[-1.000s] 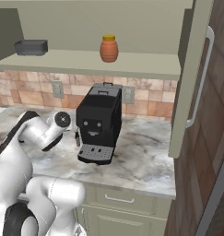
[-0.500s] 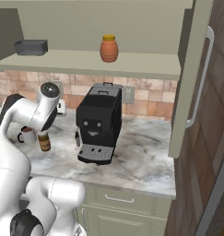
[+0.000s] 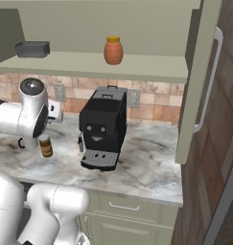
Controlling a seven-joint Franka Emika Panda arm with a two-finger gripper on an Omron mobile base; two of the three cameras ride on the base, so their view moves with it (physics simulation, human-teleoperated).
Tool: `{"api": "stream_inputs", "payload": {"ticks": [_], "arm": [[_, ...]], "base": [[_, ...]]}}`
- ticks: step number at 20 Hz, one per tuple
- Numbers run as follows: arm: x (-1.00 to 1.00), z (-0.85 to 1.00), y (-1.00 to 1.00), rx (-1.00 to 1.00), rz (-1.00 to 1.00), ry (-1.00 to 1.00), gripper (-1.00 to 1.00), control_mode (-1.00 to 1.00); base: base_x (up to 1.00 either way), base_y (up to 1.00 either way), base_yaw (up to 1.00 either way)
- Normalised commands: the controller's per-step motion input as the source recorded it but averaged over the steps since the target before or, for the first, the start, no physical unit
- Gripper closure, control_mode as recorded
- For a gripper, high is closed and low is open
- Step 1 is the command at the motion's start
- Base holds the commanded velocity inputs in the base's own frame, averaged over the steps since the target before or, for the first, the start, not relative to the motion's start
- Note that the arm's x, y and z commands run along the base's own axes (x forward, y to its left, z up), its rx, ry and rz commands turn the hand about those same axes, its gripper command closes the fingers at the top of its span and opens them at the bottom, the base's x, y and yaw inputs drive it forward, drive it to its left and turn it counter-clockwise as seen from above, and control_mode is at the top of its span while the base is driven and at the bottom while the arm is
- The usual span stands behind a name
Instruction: Pick the cinnamon and honey bottle from the cabinet and place them next to the mug.
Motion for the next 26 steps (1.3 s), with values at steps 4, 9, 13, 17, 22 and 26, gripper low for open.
{"api": "stream_inputs", "payload": {"ticks": [4,9,13,17,22,26], "arm": [[-0.46,0.42,-0.49,0.0,-0.19,0.0,-1.0,-1.0],[-0.08,0.72,-0.64,0.0,-0.19,0.0,-1.0,-1.0],[0.0,0.81,-0.66,0.0,-0.06,0.0,-1.0,-1.0],[0.0,0.77,-0.78,0.0,0.0,0.0,-1.0,-1.0],[0.01,0.78,-0.78,-0.01,0.0,0.0,-1.0,-1.0],[0.39,0.31,-0.45,-0.03,0.0,0.0,-1.0,-1.0]], "base": [[0.0,0.0,0.0],[0.0,0.0,0.0],[0.0,0.0,0.0],[0.0,0.0,0.0],[0.0,0.0,0.0],[0.0,0.0,0.0]]}}
